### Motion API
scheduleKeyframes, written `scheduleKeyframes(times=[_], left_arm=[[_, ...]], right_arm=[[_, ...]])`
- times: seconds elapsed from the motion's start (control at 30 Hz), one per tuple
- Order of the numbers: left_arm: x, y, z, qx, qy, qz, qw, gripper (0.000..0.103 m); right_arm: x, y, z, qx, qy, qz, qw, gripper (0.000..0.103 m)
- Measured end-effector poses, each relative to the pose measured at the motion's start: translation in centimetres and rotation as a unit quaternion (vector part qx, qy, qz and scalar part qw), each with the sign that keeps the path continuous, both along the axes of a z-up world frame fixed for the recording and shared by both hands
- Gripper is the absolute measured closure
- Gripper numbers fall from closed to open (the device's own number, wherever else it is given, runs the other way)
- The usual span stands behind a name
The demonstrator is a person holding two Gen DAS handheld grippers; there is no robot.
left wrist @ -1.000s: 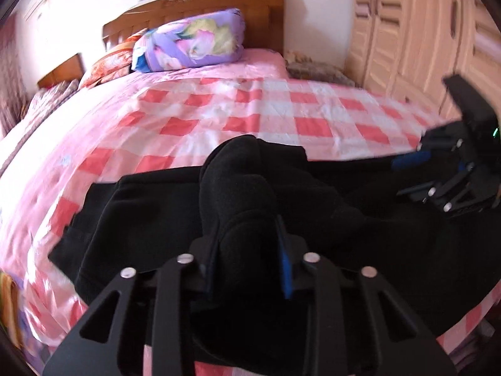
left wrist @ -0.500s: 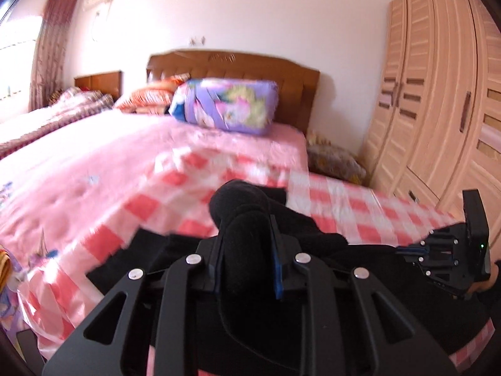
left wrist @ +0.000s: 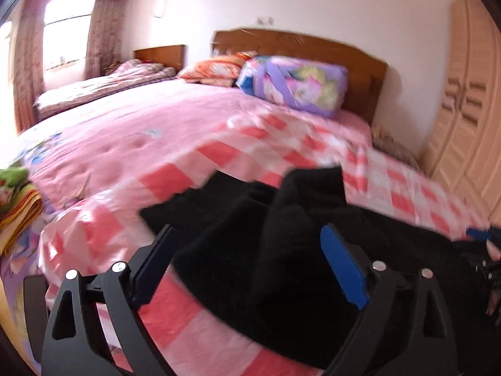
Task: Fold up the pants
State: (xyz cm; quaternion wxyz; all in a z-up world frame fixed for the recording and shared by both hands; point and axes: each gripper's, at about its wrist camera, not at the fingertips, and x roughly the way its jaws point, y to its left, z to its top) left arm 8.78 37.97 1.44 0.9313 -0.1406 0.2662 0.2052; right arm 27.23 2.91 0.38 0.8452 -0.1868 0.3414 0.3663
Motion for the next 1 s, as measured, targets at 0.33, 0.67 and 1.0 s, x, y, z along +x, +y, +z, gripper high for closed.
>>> scheduleKeyframes(times=[0.33, 0.67, 1.0], left_arm=[[1.2, -5.0, 0.7, 0.131, 0.058, -0.117, 0.9827, 0.010], [7.3, -6.0, -2.5, 0.130, 0.121, -0.157, 0.9715, 0.073], [1.5, 12.9, -4.7, -0.376, -0.024, -0.021, 0.9262, 0.079]], right_arm=[[-6.4, -1.3, 1.1, 0.049, -0.006, -0.020, 0.999, 0.020], [-7.4, -4.4, -0.3, 0.083, 0.032, -0.066, 0.994, 0.019], [-5.5, -7.1, -0.7, 0.147, 0.082, -0.113, 0.979, 0.019]])
